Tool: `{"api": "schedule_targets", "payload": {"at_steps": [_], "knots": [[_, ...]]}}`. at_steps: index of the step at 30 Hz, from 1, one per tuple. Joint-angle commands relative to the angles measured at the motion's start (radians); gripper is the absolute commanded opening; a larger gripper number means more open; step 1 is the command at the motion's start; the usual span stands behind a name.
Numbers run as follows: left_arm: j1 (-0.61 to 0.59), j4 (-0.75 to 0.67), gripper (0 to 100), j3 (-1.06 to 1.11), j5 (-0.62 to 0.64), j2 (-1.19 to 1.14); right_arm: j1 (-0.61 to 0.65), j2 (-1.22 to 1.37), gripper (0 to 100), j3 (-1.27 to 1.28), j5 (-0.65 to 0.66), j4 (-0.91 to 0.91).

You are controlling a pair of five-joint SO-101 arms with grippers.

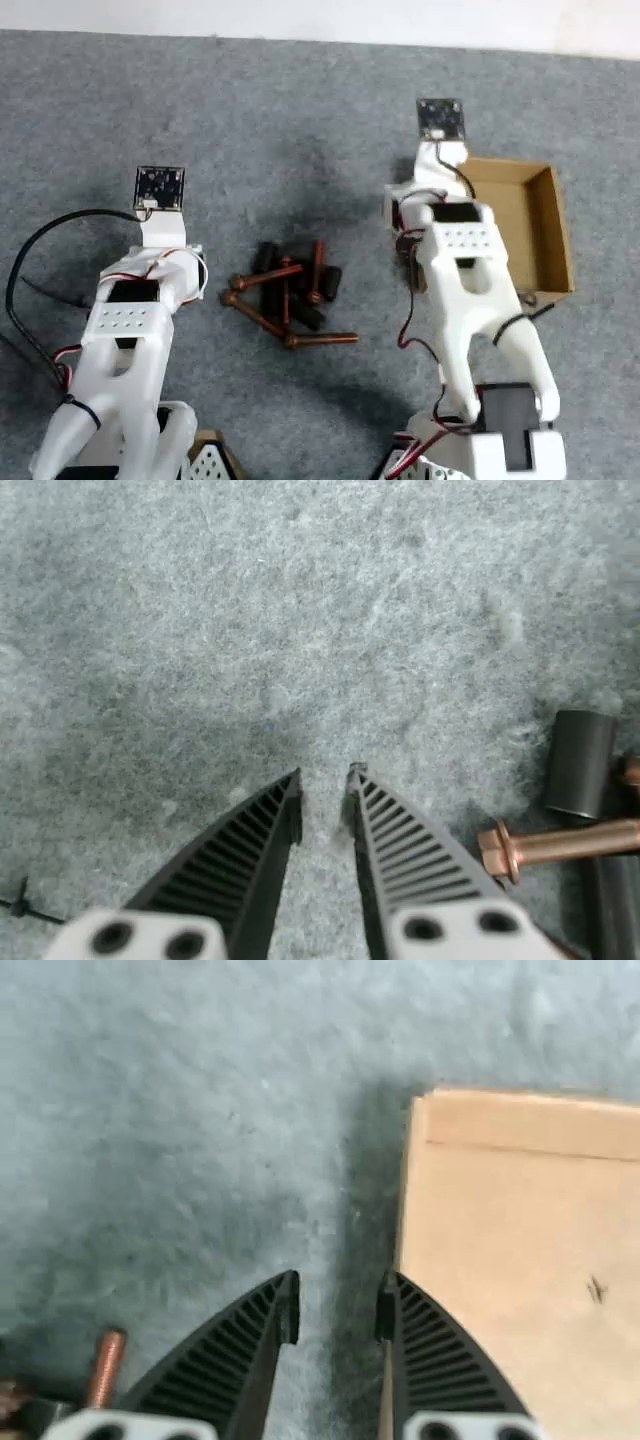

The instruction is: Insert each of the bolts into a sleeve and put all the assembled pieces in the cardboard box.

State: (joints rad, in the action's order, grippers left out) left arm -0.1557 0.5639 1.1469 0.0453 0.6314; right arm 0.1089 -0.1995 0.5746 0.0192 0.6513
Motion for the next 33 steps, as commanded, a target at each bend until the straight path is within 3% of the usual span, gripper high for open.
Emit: {"api": "schedule_targets", "payload": {"at_steps": [1,18,22,28,33], "knots": [[-0.008,-0.015,9,-0.002,0.009,0.004,-0.042,-0.035,12.7,0.022,-0.003,0.002],[-0.012,-0.011,9,-0.002,0.008,0.004,-0.051,0.41,12.3,-0.168,0.003,-0.084],[-0.012,-0.011,9,-0.002,0.008,0.004,-0.058,0.444,0.0,-0.185,0.052,-0.082],[-0.008,-0.011,9,-0.002,0.009,0.005,-0.056,0.45,0.4,-0.193,0.051,-0.073],[-0.008,-0.014,9,-0.002,0.009,0.004,-0.053,0.518,0.4,-0.415,0.055,0.013]]}}
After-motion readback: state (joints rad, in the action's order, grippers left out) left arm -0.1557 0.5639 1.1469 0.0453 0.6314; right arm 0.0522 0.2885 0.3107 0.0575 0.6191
